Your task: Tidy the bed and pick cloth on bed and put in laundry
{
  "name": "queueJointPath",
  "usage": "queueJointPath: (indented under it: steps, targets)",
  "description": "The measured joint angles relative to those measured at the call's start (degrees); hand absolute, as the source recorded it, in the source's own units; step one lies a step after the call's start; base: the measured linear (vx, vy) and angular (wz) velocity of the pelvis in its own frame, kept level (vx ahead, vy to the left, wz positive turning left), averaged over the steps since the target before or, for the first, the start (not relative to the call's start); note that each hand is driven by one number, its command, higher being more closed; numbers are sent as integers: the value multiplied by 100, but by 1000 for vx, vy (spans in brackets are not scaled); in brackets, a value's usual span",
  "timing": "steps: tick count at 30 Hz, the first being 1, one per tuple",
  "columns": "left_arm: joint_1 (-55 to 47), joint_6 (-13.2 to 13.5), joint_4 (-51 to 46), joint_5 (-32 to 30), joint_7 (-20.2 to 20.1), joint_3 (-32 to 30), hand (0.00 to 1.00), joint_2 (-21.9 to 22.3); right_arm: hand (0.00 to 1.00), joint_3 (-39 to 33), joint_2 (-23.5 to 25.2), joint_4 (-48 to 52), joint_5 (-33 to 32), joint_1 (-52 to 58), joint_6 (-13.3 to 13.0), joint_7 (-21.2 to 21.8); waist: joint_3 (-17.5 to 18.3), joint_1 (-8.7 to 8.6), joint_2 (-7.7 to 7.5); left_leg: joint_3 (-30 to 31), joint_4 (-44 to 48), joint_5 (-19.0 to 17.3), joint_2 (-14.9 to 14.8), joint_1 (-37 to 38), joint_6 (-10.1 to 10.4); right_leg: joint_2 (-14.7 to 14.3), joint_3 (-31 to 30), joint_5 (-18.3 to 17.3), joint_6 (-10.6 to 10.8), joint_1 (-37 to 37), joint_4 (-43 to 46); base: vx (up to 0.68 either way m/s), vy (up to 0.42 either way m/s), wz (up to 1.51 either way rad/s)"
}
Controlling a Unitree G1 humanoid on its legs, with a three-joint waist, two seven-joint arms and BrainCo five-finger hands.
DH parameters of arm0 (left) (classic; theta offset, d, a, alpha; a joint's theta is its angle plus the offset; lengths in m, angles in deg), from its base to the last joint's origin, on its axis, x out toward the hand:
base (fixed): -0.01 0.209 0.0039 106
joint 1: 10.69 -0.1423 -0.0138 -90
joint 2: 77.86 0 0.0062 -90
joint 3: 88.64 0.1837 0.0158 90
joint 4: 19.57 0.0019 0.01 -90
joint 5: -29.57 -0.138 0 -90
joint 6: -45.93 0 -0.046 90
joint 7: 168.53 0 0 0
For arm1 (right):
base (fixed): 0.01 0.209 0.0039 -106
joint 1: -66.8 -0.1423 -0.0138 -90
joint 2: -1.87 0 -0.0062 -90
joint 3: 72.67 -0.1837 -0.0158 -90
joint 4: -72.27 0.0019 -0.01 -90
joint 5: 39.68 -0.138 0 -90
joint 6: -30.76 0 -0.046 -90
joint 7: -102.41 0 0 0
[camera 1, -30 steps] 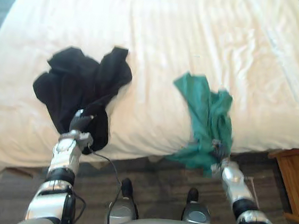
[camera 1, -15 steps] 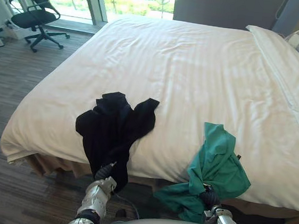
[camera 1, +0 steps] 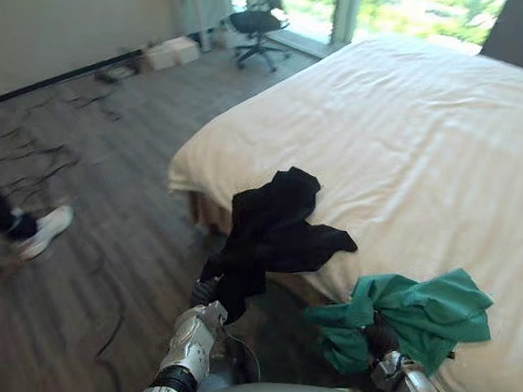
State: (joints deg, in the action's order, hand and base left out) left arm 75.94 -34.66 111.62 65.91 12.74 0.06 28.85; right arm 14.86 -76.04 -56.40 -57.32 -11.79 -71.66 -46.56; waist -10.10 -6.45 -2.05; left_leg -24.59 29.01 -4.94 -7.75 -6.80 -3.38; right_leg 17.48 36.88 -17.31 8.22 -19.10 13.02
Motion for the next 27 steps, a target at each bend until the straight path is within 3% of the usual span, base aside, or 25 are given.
queueJointPath:
  steps: [1, 2, 3, 4, 5, 7, 9, 10, 12, 13, 15, 16, 17, 20, 21, 22, 23, 27]
  targets:
    - [-148, -12, -240, -109, -10, 30, 100, -6, 100, 99, 41, 167, 0, 105, 19, -59, -18, -19, 81, 38, -28, -354, -119, 206, 236, -34, 208, 41, 72, -21, 62, 104, 165, 124]
    - [-225, -23, -394, -227, -29, 95, 100, -43, 100, 92, 92, 253, 0, 84, 24, -156, -90, -27, 176, 127, -654, -528, 79, 334, 256, -46, 363, 80, 126, 8, 204, 105, 156, 130]
    - [-220, -25, -428, -263, -64, 126, 100, -125, 100, 91, 134, 260, 5, 62, 65, -229, -150, -8, 42, 191, -823, -371, 255, 386, 161, 64, 387, 128, 102, 3, 255, 192, 199, 122]
    - [-325, -27, -476, -329, -96, 174, 100, -225, 100, 125, 210, 280, 10, 75, 84, -330, -179, 64, 10, 373, -1257, -166, 440, 467, 94, 123, 426, 394, 63, 94, 445, 142, 110, 86]
    - [-396, -39, -523, -329, -101, 210, 100, -276, 100, 129, 259, 281, 15, 90, 86, -398, -197, 102, 39, 486, -1417, -71, 470, 502, 52, 141, 431, 541, 44, 162, 575, 178, 134, 96]
    - [-722, -48, -727, -324, -261, 167, 100, -408, 100, 372, 345, 347, 13, 154, 65, -681, -239, 177, 118, 740, -2017, 191, 536, 783, 46, -51, 397, 411, 114, 156, 132, 71, 48, 69]
    - [-999, -45, -842, -323, -422, 208, 100, -573, 100, 496, 349, 433, 1, 212, -52, -877, -232, 318, 81, 973, -2559, 443, 809, 1046, 24, 9, 547, 825, -90, 275, -9, 35, 9, 62]
    - [-1057, -44, -843, -324, -464, 237, 100, -555, 100, 497, 330, 438, 1, 228, -53, -922, -222, 322, 104, 1020, -2697, 512, 848, 1113, 25, 58, 550, 862, -54, 257, 32, 18, 2, 48]
    - [-1237, -4, -899, -322, -593, 374, 100, -519, 100, 550, 270, 597, 21, 283, -64, -1054, -255, 405, 347, 1190, -3388, 861, 929, 1355, 41, 123, 640, 925, -78, 360, 347, 1, 5, 37]
    - [-1258, -2, -901, -321, -609, 422, 100, -518, 100, 571, 254, 610, 56, 284, -75, -1082, -263, 406, 374, 1271, -3498, 905, 951, 1330, 32, 154, 645, 926, -90, 395, 454, -16, 1, 57]
    - [-1254, 4, -903, -319, -620, 512, 100, -534, 100, 644, 244, 612, 112, 298, -111, -1161, -293, 387, 468, 1567, -3494, 895, 977, 1227, 40, 227, 374, 931, -323, 590, 945, 11, 8, 68]
    - [-1232, 11, -913, -315, -633, 523, 100, -577, 100, 697, 205, 645, 110, 374, -121, -1197, -318, 371, 437, 1794, -3479, 894, 959, 1226, -10, 233, -15, 1010, -511, 769, 1372, 64, -6, 91]
    - [-1206, 44, -939, -305, -650, 527, 100, -643, 100, 760, 193, 674, 93, 398, -176, -1221, -304, 360, 472, 2059, -3465, 938, 880, 1226, -60, -45, -598, 554, -512, 915, 1363, 61, -34, 98]
    - [-1081, 101, -947, -99, -753, 521, 100, -858, 100, 834, 155, 689, 1, 587, -311, -1294, -314, 368, 333, 2633, -3463, 1092, 751, 1184, 67, -895, -1792, 167, -531, 1185, 719, 37, -114, 110]
    - [-1085, 102, -967, -94, -754, 522, 100, -875, 100, 833, 144, 690, -34, 624, -323, -1323, -303, 380, 278, 2691, -3463, 1110, 781, 1190, 95, -950, -1930, 176, -533, 1212, 561, 28, -125, 74]
    - [-1117, 103, -1081, -95, -754, 524, 100, -914, 100, 840, 138, 699, -143, 671, -330, -1346, -263, 424, 91, 2713, -3466, 1117, 940, 1175, 140, -933, -2147, 476, -616, 1309, 202, 10, -130, 45]
    - [-1134, 83, -1053, -103, -731, 548, 100, -879, 100, 815, 86, 706, -254, 685, -317, -1359, -248, 417, 24, 2726, -3482, 1022, 1003, 1221, 187, -828, -2126, 509, -577, 1294, 177, 24, -120, 30]
    - [-1340, 85, -1211, -110, -749, 848, 100, -686, 100, 717, -153, 815, -253, 732, -285, -1345, -144, 425, 325, 2361, -3471, 1005, 842, 1220, 312, -939, -2060, 533, -592, 1252, -88, 53, -88, -2]
